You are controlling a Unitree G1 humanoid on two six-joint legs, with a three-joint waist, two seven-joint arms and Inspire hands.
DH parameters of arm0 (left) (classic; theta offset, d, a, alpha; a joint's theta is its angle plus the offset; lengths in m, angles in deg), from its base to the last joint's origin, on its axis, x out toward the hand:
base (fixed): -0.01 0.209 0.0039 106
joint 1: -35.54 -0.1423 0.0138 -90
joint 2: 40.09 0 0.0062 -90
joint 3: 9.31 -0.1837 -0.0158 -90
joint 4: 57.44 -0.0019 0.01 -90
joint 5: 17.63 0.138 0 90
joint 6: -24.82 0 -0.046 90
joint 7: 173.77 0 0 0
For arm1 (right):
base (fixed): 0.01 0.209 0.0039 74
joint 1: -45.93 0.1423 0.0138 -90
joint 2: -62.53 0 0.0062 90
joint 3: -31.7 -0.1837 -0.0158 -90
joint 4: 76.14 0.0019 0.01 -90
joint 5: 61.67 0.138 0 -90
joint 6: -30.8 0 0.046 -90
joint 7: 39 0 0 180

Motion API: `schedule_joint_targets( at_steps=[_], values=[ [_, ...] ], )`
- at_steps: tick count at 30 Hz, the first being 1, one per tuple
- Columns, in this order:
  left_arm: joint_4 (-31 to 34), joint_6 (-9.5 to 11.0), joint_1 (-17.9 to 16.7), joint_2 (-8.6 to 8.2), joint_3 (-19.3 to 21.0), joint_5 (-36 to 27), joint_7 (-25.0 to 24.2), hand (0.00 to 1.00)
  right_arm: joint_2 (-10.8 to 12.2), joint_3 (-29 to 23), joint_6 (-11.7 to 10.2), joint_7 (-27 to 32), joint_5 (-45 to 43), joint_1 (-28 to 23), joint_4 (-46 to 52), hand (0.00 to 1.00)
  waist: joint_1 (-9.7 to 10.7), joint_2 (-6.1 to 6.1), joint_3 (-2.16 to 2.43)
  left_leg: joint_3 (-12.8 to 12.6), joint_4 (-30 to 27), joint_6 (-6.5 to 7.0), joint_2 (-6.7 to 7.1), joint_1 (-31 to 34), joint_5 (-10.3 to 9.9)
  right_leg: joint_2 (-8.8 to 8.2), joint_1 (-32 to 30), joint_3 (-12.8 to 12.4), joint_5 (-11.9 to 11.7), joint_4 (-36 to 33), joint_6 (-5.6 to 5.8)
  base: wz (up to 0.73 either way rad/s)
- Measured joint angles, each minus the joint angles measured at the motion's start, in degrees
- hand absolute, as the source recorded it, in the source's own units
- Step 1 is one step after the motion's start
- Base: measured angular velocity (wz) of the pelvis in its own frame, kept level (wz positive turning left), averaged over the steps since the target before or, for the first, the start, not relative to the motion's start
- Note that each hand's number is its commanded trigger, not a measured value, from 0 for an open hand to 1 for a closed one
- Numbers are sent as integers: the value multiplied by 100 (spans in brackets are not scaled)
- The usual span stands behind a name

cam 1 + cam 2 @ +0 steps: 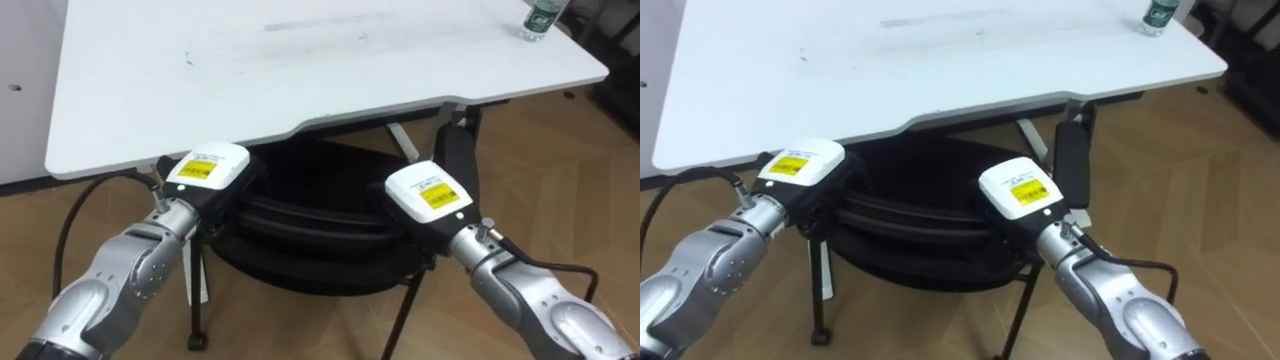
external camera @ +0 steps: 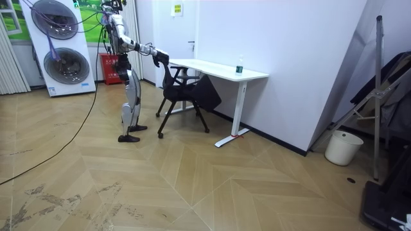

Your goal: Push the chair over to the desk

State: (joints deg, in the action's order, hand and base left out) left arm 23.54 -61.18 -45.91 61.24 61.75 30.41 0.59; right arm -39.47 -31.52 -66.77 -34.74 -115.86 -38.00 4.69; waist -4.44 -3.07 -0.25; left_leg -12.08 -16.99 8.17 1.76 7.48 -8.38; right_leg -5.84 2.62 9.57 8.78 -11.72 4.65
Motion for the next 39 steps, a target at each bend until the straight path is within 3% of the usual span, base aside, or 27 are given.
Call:
schedule_joint_targets(
  at_steps=[5, 10, 12, 14, 15, 17, 19, 20, 21, 23, 24, 25, 26, 27, 29, 31, 33, 35, 37, 39],
  values=[
    [1, 16, -39, -115, 3, 4, -4, 0, -7, -137, -73, -17, 37, -66, 61, 0, 18, 20, -13, -48, 40, -11, -8, -124, 5, 0, 92, -19, 1, 10, -2, -4],
    [64, 149, 8, -56, 122, 38, 1, 0, -122, -398, -326, -17, 86, 29, 212, 0, 16, 23, -16, -52, 89, -68, -10, -210, 13, 7, 143, -18, -4, 16, -12, -3],
    [228, 287, 17, 104, 220, 29, 1, 0, -305, -486, -474, -81, -20, 160, 380, 0, 19, 14, -18, -45, 108, -76, -9, -211, 30, 7, 125, 4, -8, 11, -19, -5],
    [500, 546, 17, 471, 327, 32, 3, 0, -698, -598, -761, -124, -39, 165, 718, 0, 25, -22, -43, -14, 138, -84, -9, -207, 61, 20, 118, 9, -18, 15, -35, 2],
    [530, 599, 17, 560, 373, 94, 2, 0, -795, -664, -820, -124, -45, 165, 815, 0, 25, -27, -47, -9, 139, -82, -9, -207, 68, 23, 119, 9, -19, 16, -37, 0],
    [567, 942, 17, 880, 648, 214, 2, 0, -1253, -1260, -1136, -31, 14, 164, 1231, 0, -21, -40, -65, 5, 139, -62, -16, -204, 88, 45, 160, 22, -45, 103, -65, 0],
    [668, 1174, 17, 1117, 810, 214, 2, 0, -1442, -1961, -1153, 352, 42, 171, 1410, 0, -97, -42, -69, 13, 140, -65, -34, -216, 89, 77, 233, 26, -108, 227, -76, 0],
    [831, 1308, 17, 1297, 988, 213, 36, 0, -1527, -2434, -1111, 658, 45, 210, 1425, 0, -165, -36, -73, 14, 135, -74, -52, -221, 84, 100, 264, 23, -148, 308, -94, 0],
    [919, 1373, 18, 1368, 1146, 209, 73, 0, -1563, -2624, -1107, 794, 37, 246, 1416, 0, -182, -35, -78, 17, 135, -80, -59, -221, 81, 108, 270, 25, -159, 318, -99, 3],
    [1149, 1454, 24, 1690, 1970, 144, 827, 0, -1683, -3219, -1132, 1414, 35, 356, 1403, 0, -207, -8, -98, 53, 141, -123, -63, -224, 65, 119, 285, 40, -159, 308, -99, 8],
    [1200, 1475, 25, 1774, 2226, 125, 1031, 0, -1715, -3334, -1162, 1575, 34, 349, 1401, 0, -193, -4, -101, 58, 144, -127, -64, -230, 63, 121, 295, 48, -159, 310, -98, 5],
    [1221, 1502, 25, 2029, 2683, -58, 1386, 0, -1792, -3558, -1242, 1838, 40, 346, 1389, 0, -154, 13, -112, 60, 152, -130, -65, -245, 60, 121, 306, 61, -159, 307, -98, 0],
    [1203, 1499, 24, 2304, 3110, -230, 1646, 0, -1936, -3754, -1312, 2060, 81, 341, 1343, 0, -98, 24, -114, 58, 167, -131, -64, -250, 60, 118, 306, 75, -157, 306, -96, 0],
    [1175, 1495, 23, 2412, 3302, -314, 1771, 0, -2036, -3827, -1367, 2179, 154, 341, 1268, 0, -72, 32, -109, 54, 174, -131, -64, -257, 60, 116, 307, 72, -157, 306, -96, -3],
    [916, 1505, -52, 2739, 3983, -645, 2308, 0, -2489, -4231, -1460, 2521, 448, 333, 903, 0, 4, 62, -90, 40, 176, -133, -64, -281, 53, 114, 322, 73, -157, 300, -96, -5],
    [712, 1408, -229, 2878, 4454, -809, 2616, 0, -2651, -4660, -1395, 2757, 683, 333, 670, 0, 95, 78, -72, 42, 185, -148, -64, -293, 42, 119, 328, 68, -156, 302, -95, -2],
    [157, 1382, -349, 3032, 4762, -915, 2868, 0, -2847, -5072, -1371, 2984, 943, 335, 410, 0, 127, 108, 6, 7, 252, -158, -64, -355, 46, 115, 334, 82, -149, 296, -91, -9],
    [-433, 1130, -603, 3094, 5277, -932, 3114, 0, -3301, -5629, -1230, 3304, 1252, 336, -70, 0, 196, 157, 85, -38, 307, -155, -65, -426, 47, 112, 354, 69, -134, 268, -88, -9],
    [-794, 972, -832, 3097, 5730, -1193, 3343, 0, -3518, -5927, -1013, 3509, 1774, 340, -163, 0, 279, 157, 113, -62, 336, -162, -63, -440, 50, 113, 351, 13, -102, 250, -94, -10],
    [-1105, 817, -964, 3099, 6060, -1437, 3545, 0, -3662, -6206, -972, 3746, 2324, 340, -362, 0, 286, 148, 114, -134, 347, -193, -76, -493, 35, 105, 348, -10, -40, 204, -115, -17]
  ],
)
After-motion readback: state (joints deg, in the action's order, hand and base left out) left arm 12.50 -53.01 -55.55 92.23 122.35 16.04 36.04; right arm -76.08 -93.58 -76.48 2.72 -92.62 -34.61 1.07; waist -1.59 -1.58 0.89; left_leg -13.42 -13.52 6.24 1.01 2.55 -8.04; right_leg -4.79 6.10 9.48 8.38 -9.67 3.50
